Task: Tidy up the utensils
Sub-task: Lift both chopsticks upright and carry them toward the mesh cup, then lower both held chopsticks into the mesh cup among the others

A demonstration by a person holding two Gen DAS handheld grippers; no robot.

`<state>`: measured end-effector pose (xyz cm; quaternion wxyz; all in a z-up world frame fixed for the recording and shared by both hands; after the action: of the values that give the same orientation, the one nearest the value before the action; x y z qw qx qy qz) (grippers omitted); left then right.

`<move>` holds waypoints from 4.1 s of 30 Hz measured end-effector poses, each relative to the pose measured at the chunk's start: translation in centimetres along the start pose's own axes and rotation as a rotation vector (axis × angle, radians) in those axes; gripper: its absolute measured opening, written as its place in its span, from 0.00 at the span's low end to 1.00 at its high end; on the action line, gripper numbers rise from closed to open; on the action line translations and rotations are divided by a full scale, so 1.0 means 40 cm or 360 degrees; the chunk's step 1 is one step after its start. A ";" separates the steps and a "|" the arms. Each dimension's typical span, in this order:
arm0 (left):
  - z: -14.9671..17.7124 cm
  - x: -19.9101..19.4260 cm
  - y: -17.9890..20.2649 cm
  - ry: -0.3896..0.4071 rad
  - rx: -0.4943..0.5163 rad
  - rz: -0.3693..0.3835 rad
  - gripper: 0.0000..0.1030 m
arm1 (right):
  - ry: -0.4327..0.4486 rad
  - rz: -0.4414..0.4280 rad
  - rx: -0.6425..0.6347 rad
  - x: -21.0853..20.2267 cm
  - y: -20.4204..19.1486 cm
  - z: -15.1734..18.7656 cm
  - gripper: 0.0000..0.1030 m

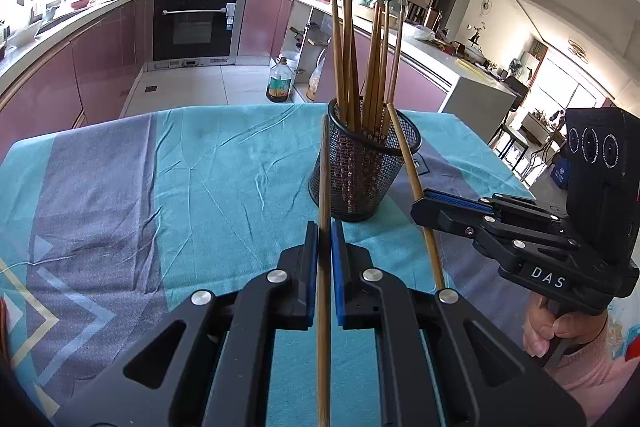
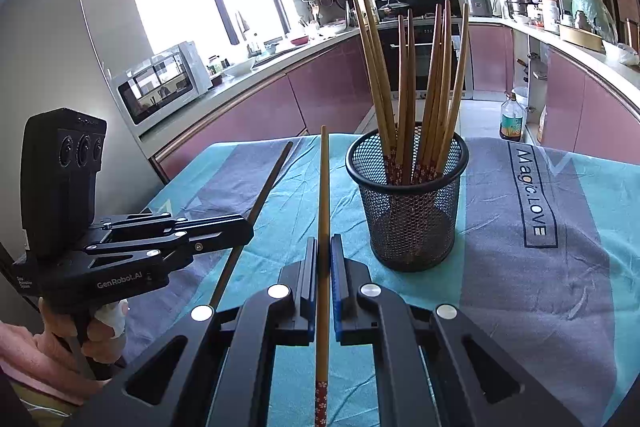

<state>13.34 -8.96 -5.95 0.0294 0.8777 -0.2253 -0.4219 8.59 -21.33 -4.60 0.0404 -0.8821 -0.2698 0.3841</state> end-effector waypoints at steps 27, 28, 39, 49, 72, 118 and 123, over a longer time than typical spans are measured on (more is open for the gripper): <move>-0.033 -0.043 0.023 0.0091 0.0013 0.0093 0.07 | 0.0105 -0.0035 0.0002 -0.048 -0.001 -0.031 0.05; -0.035 -0.045 0.024 0.0094 0.0015 0.0095 0.07 | 0.0108 -0.0035 0.0002 -0.050 -0.001 -0.033 0.05; -0.043 -0.061 0.028 0.0124 0.0030 0.0093 0.07 | 0.0145 -0.0026 -0.0005 -0.064 0.004 -0.052 0.05; -0.057 -0.070 0.033 0.0153 0.0037 0.0095 0.07 | 0.0190 -0.0018 -0.0007 -0.084 0.008 -0.070 0.05; -0.090 -0.103 0.050 0.0220 0.0065 0.0099 0.07 | 0.0274 -0.0003 -0.0008 -0.117 0.024 -0.097 0.05; -0.164 -0.169 0.062 0.0387 0.0142 0.0098 0.07 | 0.0447 0.0050 -0.0086 -0.215 0.012 -0.173 0.05; -0.175 -0.191 0.078 0.0427 0.0171 0.0111 0.07 | 0.0471 0.0056 -0.0095 -0.223 0.015 -0.190 0.05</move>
<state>13.31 -9.53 4.86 0.0268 0.9182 -0.2720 -0.2867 9.18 -25.33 6.39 0.0467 -0.9345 -0.2566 0.2422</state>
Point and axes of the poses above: each gripper's, at about its wrist camera, not at the fingertips, and x roughly the way its jaws point, y to its right, z to its underside, the point moved 5 cm from there along x, roughly the way its jaws point, and after that the axes turned 7 degrees about -y, right-handed, at the moved point
